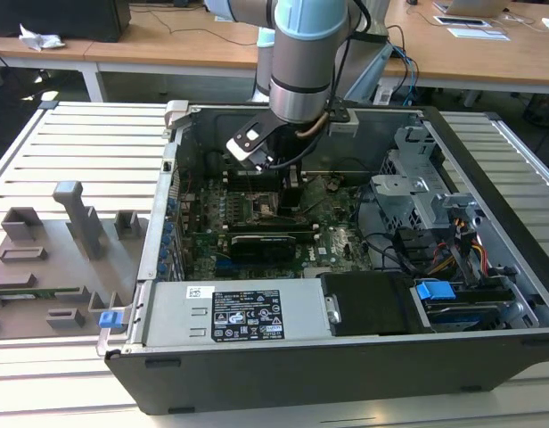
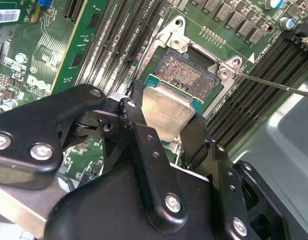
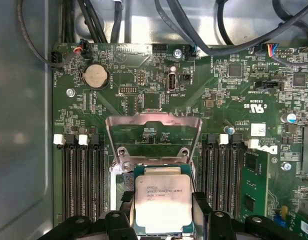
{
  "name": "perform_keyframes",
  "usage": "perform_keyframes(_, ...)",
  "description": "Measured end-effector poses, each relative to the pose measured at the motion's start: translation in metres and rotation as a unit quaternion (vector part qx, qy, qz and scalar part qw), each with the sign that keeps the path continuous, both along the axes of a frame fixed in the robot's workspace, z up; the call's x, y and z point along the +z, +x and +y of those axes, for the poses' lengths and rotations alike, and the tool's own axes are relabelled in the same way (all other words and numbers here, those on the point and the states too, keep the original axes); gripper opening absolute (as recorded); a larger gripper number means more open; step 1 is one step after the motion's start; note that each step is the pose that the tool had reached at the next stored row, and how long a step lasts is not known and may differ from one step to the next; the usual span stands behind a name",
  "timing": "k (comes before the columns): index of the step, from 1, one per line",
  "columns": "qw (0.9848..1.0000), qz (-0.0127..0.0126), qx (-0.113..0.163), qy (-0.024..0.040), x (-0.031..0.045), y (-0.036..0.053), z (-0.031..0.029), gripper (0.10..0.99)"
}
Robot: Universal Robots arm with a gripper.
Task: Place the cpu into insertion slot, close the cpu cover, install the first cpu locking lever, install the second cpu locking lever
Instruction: 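Place the cpu into insertion slot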
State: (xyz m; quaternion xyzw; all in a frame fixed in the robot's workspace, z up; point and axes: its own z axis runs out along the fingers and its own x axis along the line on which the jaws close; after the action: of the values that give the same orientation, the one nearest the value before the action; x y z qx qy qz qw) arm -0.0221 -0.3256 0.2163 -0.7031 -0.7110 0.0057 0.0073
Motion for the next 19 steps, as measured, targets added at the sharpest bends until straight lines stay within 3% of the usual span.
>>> perform_keyframes(3, 1.0, -0.0002, 0.0, 0.0, -0.0006, -0.0011, 0.0011, 0.545)
perform_keyframes(9, 1.0, -0.0002, 0.0, 0.0002, -0.0014, -0.0083, 0.0087, 0.545)
perform_keyframes(19, 1.0, -0.0002, -0.001, 0.0001, -0.0088, -0.0139, 0.0048, 0.545)
